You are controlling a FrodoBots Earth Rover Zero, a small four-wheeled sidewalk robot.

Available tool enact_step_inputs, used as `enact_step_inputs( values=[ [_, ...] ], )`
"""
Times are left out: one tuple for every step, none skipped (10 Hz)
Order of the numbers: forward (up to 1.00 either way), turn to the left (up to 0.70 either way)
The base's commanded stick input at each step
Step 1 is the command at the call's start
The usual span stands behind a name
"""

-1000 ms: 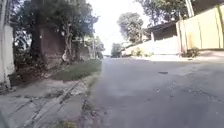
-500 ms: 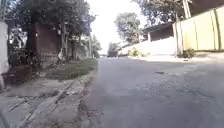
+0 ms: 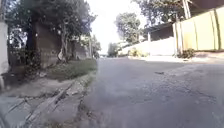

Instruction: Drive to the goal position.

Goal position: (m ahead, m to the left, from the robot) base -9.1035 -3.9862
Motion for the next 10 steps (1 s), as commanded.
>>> enact_step_inputs(
  values=[
    [1.00,-0.40],
    [1.00,-0.40],
    [1.00,-0.40],
    [1.00,-0.40],
    [1.00,-0.40],
    [1.00,-0.40],
    [1.00,-0.40],
    [1.00,-0.40],
    [1.00,-0.40],
    [1.00,-0.40]
  ],
)
